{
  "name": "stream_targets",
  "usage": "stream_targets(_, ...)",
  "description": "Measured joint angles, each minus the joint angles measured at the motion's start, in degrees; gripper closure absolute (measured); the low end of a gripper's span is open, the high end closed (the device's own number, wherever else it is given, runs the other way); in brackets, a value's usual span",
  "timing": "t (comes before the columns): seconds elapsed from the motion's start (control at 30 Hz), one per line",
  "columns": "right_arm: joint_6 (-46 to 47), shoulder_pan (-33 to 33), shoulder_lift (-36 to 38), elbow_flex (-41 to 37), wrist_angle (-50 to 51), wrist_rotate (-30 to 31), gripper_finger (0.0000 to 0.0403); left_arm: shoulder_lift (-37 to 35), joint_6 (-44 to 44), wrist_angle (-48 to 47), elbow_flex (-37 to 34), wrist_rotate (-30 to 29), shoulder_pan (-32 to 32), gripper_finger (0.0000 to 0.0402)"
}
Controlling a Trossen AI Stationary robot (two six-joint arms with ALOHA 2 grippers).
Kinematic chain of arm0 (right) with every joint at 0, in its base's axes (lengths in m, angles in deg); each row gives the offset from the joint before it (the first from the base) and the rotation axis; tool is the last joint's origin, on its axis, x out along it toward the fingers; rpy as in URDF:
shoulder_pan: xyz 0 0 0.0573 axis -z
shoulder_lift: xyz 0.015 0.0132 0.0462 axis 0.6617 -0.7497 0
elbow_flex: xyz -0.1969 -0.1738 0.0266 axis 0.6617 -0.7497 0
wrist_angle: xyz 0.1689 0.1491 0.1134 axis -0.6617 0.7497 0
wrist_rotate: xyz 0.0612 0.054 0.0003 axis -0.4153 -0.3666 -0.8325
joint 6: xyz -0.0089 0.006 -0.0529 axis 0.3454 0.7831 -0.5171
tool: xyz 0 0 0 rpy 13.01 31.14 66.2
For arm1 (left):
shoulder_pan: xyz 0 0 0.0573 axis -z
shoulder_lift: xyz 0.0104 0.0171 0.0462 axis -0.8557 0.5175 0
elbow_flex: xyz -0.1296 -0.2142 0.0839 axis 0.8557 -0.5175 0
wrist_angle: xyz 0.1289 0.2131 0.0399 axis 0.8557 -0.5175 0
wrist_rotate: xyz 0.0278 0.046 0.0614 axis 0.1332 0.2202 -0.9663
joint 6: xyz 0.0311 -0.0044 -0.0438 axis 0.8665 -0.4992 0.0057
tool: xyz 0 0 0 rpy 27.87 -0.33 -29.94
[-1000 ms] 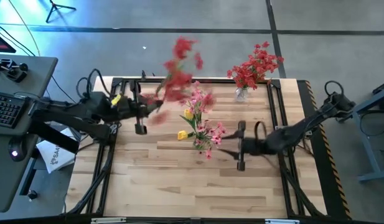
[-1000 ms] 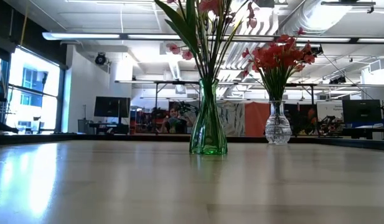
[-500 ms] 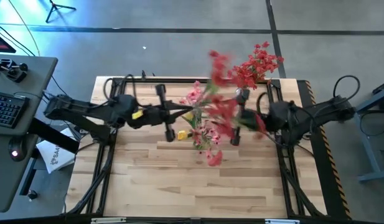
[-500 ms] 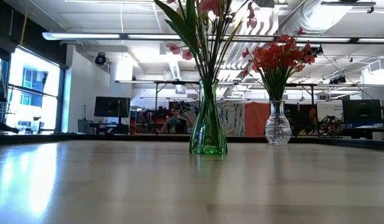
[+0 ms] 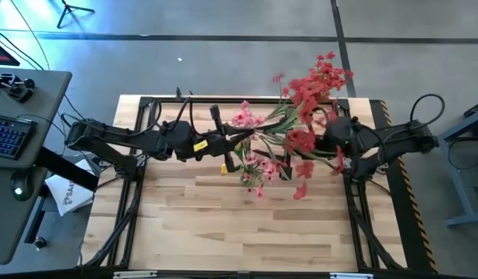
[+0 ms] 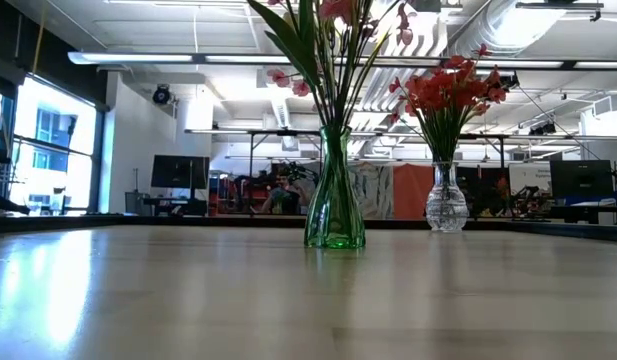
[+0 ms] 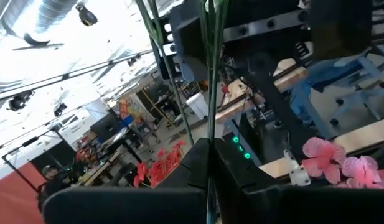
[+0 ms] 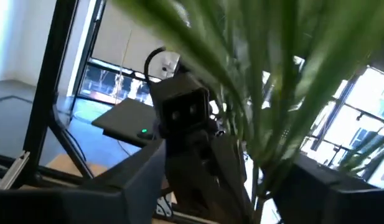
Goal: Sort flowers into vase by color
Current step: Put the red flowers into the transparent vase
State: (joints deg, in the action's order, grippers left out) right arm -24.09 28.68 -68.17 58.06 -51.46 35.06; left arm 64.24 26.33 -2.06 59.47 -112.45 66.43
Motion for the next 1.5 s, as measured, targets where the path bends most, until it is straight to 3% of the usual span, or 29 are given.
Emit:
stream_targets(0.3, 0.41, 0.02, 0.00, 0.02, -2.65, -0.54, 0.0295, 0.20, -0.93, -1.14, -0.01, -0.60, -0.51, 0.0398)
stream_targets(0.47, -0.09, -0.14, 0.80, 0.00, -1.61, 4.60, 0.0384, 0.15, -4.56, -6.59, -0.01, -2.63, -1.41, 0.0358)
stream_targets(0.7, -3.10, 0.23, 6.32, 0.06, 0.68, 17.39, 0.0391, 0.15, -2.59, -7.89, 0.10, -18.39, -0.83, 0.0295)
stream_targets(0.93, -4.03, 0.72, 11.81, 5.86, 4.79, 17.00, 0.0397, -0.20, 2.73, -4.93, 0.05, -24.77, 2.95, 0.0284)
stream_targets(1.03, -2.60, 0.70, 12.57, 9.40, 12.29, 17.88, 0.0400, -0.17, 5.12, -4.02, 0.05, -28.43, 5.07, 0.0284)
stream_targets(1.13, 3.42, 0.68, 12.95, 15.55, 26.19, 23.16, 0.0400, -0.17, 6.27, -3.89, 0.05, -34.29, 7.97, 0.0284)
stream_targets(1.23, 11.60, 1.30, 12.10, 22.27, 44.40, 26.23, 0.0400, -0.40, 5.23, -4.84, 0.05, -44.90, 12.45, 0.0284)
stream_targets(1.33, 22.69, 2.96, 10.85, 27.07, 60.54, 24.77, 0.0400, -0.55, 2.99, -9.24, 0.05, -56.85, 17.06, 0.0284)
stream_targets(1.43, 29.45, 4.58, 9.95, 27.09, 70.90, 22.74, 0.0400, -0.52, -1.95, -16.10, 0.05, -65.86, 21.25, 0.0284)
stream_targets(1.5, 30.77, 5.53, 9.94, 23.66, 72.86, 23.37, 0.0400, -1.02, -8.93, -22.41, 0.05, -65.87, 23.29, 0.0284)
